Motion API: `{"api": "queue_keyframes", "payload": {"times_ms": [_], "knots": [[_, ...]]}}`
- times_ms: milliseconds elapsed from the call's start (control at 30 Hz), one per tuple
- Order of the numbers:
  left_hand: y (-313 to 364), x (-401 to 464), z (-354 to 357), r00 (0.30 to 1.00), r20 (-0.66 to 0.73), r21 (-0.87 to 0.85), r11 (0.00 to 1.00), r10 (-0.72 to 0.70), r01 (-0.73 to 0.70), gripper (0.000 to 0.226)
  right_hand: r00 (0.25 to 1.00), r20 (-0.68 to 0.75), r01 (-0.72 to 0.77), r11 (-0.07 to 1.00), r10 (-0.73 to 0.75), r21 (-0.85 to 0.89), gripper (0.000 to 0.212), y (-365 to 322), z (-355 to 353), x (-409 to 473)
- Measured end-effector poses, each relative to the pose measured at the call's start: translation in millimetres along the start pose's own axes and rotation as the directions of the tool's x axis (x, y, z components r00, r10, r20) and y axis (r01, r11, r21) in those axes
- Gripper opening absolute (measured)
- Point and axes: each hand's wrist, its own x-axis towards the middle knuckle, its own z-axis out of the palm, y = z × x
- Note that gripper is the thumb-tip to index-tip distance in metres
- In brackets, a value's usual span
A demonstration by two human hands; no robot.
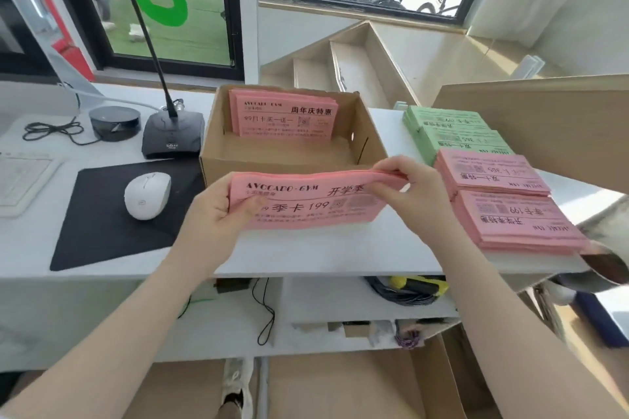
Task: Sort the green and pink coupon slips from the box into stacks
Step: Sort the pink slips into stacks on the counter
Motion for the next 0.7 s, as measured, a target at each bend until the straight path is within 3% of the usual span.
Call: {"api": "queue_keyframes", "payload": {"times_ms": [67, 200, 300, 433, 567, 633, 700], "knots": [[-16, -18, 2, 0.995, -0.033, -0.009, 0.995, -0.096, 0.096, 0.026, 0.993, 0.092, -0.084, 0.993, 0.076, 0.082, 0.020, 13, 8, -17], [-46, -30, 2, 0.965, -0.084, -0.023, 0.969, -0.248, 0.247, 0.021, 0.946, 0.259, -0.204, 0.979, 0.194, 0.013, 0.026, 41, 29, -37], [-55, -31, -1, 0.954, -0.089, -0.094, 0.956, -0.286, 0.277, 0.023, 0.927, 0.200, -0.355, 0.917, 0.319, 0.184, 0.031, 49, 38, -45], [-51, -22, -3, 0.971, -0.064, -0.068, 0.972, -0.230, 0.226, 0.020, 0.952, 0.060, -0.304, 0.919, 0.299, 0.252, 0.027, 43, 43, -40], [-48, -9, -8, 0.972, -0.105, -0.064, 0.977, -0.211, 0.205, 0.024, 0.949, 0.053, -0.314, 0.919, 0.310, 0.237, 0.024, 38, 55, -36], [-48, -5, -7, 0.958, -0.131, -0.109, 0.964, -0.254, 0.241, 0.012, 0.925, 0.046, -0.369, 0.864, 0.377, 0.342, 0.012, 34, 65, -34], [-47, -1, -4, 0.944, -0.159, -0.098, 0.956, -0.288, 0.275, 0.019, 0.885, -0.015, -0.405, 0.787, 0.465, 0.466, 0.008, 30, 74, -31]]}}
